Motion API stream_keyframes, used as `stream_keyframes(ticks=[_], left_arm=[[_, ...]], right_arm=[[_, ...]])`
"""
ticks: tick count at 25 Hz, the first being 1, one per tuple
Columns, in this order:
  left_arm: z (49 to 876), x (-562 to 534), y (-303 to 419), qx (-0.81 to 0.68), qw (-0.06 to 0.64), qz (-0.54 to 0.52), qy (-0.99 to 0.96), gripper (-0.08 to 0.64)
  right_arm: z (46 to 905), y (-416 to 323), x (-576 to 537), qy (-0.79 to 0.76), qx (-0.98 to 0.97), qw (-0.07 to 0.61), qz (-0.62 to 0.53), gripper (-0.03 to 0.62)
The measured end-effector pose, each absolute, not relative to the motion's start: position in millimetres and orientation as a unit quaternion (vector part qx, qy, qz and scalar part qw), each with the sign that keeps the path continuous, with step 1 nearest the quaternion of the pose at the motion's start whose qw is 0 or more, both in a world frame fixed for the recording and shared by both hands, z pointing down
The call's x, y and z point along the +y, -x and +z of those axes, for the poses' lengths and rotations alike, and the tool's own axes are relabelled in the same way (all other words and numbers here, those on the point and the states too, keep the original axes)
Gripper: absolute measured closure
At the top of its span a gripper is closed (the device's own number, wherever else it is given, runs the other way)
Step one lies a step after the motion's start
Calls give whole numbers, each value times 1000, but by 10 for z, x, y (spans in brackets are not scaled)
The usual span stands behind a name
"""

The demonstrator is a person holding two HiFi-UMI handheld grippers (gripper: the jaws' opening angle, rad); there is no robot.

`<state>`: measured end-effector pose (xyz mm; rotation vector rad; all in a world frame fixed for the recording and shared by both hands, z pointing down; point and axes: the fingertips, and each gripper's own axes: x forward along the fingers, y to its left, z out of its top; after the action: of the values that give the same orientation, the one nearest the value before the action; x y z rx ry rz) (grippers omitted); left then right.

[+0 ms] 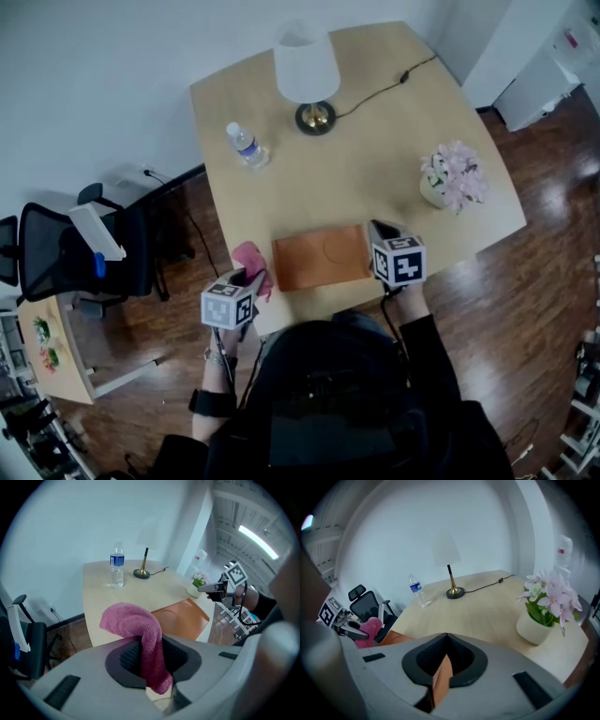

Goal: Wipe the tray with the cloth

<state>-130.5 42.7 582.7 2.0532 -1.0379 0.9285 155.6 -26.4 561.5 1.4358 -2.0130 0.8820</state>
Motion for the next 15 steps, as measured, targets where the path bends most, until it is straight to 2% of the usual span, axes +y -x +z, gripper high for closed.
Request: stream_keyframes(ticks=[6, 15], left_arm=[[5569, 953, 1249, -413, 333, 345, -775, 472], [5895, 1492, 1435, -415, 365, 356, -754, 472]], right_arm=[[5485, -1585, 239, -519, -753, 263, 308, 584], [5544, -1486, 732, -518, -746, 271, 318, 584]])
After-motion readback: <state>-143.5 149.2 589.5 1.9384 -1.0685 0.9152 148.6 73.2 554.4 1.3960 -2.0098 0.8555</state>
